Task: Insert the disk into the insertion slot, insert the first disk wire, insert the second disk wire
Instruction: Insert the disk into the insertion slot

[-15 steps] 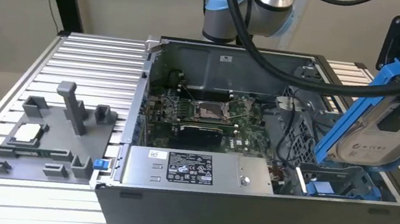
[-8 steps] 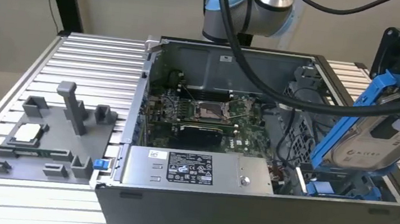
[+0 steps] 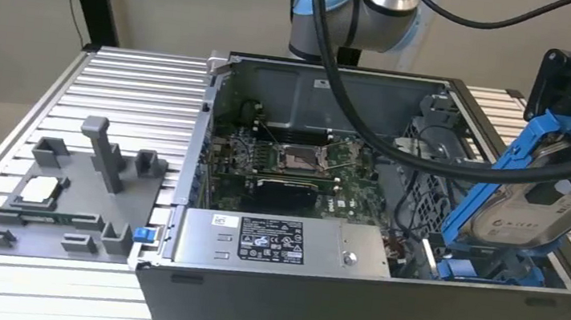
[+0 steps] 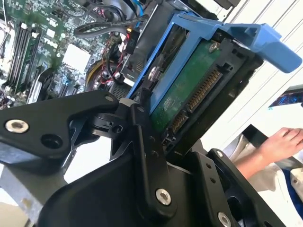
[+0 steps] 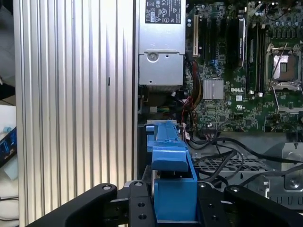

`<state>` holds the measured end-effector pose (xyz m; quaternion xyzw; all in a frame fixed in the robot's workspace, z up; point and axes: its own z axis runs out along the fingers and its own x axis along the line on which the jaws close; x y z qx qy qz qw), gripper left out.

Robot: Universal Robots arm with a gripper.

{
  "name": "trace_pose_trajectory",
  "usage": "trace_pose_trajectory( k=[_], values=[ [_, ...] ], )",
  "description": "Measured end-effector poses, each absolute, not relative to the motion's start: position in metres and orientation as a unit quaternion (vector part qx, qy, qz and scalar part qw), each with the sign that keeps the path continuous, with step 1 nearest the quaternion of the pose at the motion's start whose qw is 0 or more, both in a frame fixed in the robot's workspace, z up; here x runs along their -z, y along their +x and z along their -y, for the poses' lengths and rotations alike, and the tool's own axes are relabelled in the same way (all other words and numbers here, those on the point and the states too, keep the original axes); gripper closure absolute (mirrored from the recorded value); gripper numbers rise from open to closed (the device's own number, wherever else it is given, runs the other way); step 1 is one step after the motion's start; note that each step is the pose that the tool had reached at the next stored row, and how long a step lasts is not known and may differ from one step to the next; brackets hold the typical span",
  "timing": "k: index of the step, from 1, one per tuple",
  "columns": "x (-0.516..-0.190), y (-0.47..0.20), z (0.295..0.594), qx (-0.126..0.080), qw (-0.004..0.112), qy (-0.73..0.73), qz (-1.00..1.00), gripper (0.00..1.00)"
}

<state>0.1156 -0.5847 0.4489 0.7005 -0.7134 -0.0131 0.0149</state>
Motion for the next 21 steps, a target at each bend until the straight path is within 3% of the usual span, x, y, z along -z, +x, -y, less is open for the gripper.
trace_pose_trajectory(
  k=[21],
  values=[
    [-0.438,0.121,0.583,0.013,0.015,0.701,0.713,1.00]
  ],
)
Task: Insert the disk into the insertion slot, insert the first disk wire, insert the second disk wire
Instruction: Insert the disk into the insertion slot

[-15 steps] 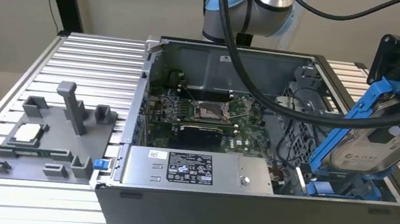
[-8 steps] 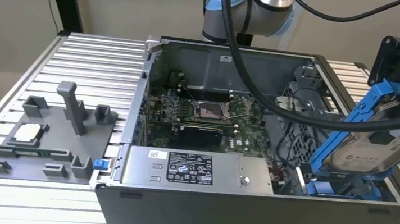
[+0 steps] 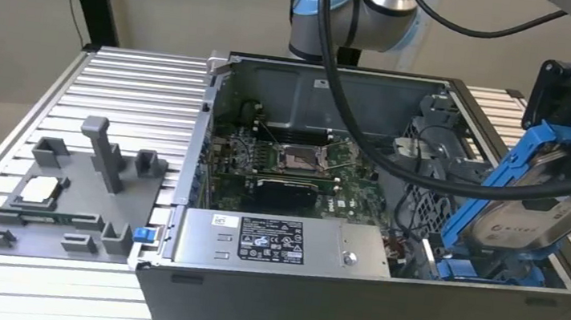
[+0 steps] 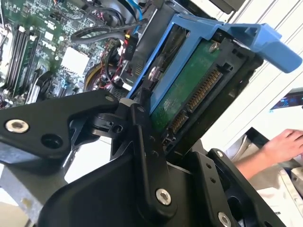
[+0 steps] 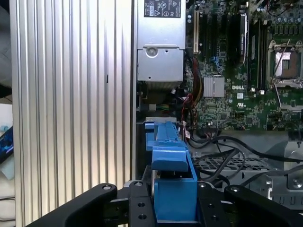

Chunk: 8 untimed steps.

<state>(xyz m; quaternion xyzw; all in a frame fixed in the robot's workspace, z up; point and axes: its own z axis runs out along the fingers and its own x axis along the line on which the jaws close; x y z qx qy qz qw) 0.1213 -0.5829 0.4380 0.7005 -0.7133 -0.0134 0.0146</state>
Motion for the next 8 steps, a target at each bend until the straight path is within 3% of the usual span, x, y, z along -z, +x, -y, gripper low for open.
trace_pose_trajectory(
  k=[8],
  values=[
    [-0.425,0.123,0.580,0.013,0.015,0.700,0.713,1.00]
  ],
)
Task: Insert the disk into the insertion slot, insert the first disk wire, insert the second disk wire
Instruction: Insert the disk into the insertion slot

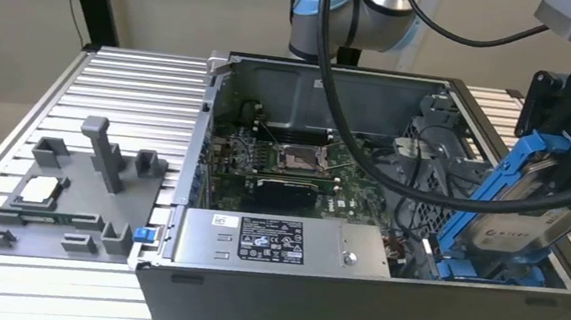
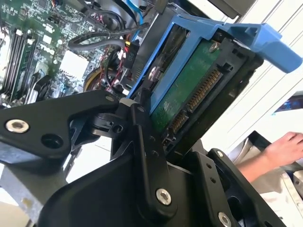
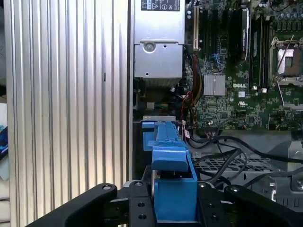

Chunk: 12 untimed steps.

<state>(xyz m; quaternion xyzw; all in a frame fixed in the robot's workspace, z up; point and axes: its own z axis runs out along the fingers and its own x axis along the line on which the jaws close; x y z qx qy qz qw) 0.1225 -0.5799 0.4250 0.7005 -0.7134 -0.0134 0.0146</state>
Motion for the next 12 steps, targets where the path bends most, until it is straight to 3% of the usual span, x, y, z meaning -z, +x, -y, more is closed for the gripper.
trace_pose_trajectory(
  k=[12],
  values=[
    [-0.412,0.125,0.574,0.014,0.014,0.701,0.713,1.00]
  ],
)
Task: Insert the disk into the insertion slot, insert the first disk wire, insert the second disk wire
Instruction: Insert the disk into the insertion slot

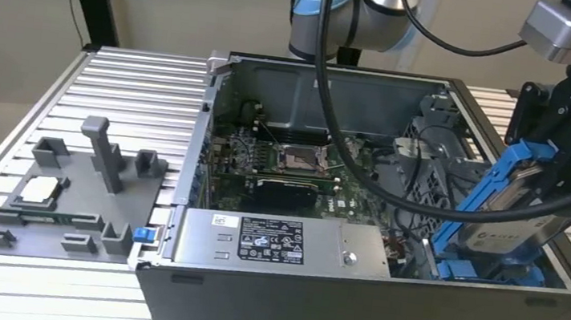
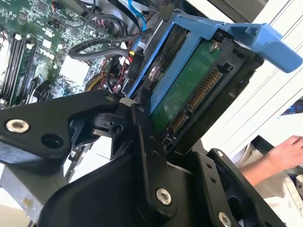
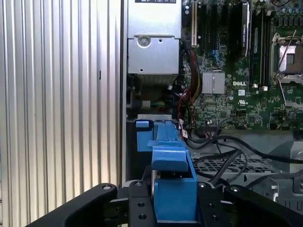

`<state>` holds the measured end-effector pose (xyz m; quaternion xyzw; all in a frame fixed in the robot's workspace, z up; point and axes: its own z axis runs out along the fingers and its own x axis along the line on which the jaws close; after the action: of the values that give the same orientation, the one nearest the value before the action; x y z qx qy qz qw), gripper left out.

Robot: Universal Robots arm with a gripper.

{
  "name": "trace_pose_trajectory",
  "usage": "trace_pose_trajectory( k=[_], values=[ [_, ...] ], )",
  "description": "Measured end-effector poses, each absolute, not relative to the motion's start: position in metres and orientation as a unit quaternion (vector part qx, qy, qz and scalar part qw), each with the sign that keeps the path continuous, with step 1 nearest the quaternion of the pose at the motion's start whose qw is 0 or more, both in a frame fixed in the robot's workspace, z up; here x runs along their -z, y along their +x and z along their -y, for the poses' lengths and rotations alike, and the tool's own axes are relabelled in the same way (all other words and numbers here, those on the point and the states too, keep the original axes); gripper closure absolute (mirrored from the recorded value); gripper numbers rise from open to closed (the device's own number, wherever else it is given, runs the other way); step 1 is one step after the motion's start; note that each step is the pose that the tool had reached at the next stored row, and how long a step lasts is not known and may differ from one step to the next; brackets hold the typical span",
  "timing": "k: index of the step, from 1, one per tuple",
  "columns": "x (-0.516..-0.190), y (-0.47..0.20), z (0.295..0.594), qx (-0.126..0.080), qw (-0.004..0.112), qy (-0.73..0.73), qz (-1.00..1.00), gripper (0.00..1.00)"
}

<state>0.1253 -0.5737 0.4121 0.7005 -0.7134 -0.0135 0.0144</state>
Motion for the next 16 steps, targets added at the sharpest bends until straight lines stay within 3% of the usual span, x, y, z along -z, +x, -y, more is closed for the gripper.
trace_pose_trajectory(
  k=[16],
  values=[
    [-0.387,0.126,0.572,0.014,0.014,0.701,0.713,1.00]
  ],
)
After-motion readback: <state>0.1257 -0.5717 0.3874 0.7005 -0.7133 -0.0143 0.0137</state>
